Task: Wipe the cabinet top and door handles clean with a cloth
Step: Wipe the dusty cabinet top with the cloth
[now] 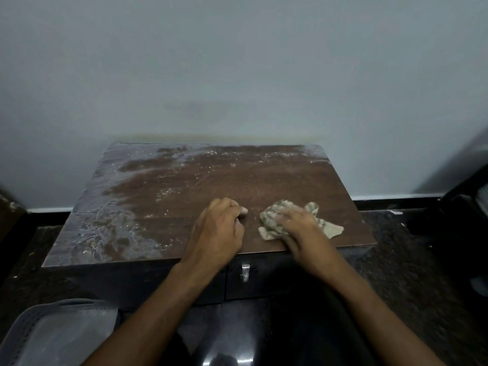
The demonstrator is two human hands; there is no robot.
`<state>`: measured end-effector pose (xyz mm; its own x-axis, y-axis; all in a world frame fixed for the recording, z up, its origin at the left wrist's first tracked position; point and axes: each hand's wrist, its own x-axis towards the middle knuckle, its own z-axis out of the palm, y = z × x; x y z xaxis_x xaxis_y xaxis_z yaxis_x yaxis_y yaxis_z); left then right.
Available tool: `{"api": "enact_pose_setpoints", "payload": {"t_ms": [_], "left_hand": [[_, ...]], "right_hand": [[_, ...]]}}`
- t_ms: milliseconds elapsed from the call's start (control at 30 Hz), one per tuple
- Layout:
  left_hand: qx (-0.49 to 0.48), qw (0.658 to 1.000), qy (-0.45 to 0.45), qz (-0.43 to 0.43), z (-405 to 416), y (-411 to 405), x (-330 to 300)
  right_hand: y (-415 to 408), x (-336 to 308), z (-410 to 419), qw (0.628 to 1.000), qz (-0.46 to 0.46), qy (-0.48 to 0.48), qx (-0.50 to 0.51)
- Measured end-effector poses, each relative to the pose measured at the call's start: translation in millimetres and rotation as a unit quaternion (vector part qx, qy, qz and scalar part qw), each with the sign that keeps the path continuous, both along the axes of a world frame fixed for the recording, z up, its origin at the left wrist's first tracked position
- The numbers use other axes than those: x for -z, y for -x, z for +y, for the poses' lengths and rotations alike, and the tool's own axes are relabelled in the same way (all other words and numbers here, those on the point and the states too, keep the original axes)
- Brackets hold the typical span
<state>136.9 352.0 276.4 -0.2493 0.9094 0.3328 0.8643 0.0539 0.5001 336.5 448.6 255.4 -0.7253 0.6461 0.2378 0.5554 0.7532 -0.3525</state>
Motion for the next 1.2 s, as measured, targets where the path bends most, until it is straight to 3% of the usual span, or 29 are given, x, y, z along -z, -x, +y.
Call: {"api": "enact_pose_setpoints", "payload": {"t_ms": [133,233,433,667,733,900,967,1100,1200], "left_hand": [[0.043,0.999,-0.011,-0.003,3,-17,-1],[0.054,0.998,-0.012,-0.002,10,-27,0],[0.075,0.997,0.003,0.003,18,-39,0],[0.051,0.999,0.011,-0.001,5,-30,-3],[0.045,0.999,0.01,-0.004,7,-29,-1],[0.041,0.999,0.003,0.01,11,-25,1],[0.034,0.999,0.0,0.011,6,-18,0],[-0.001,1.0,0.005,0.003,-11,2,-3],[-0.032,0.999,0.007,-0.007,-26,15,-7]], "right_hand": [[-59,-1,53,0.985,-0.001,-0.004,0.171],[-49,-2,35,0.975,-0.006,-0.03,0.22],[-30,-1,-7,0.996,0.009,-0.014,0.083],[-51,1,42,0.975,-0.013,-0.026,0.219],[-26,0,17,0.98,-0.003,-0.019,0.2],[11,3,-11,0.999,0.014,-0.007,0.028],[7,3,20,1.0,0.009,-0.006,0.028],[22,-1,63,0.992,-0.024,0.0,0.12],[63,-3,30,0.997,-0.022,0.004,0.071]]}}
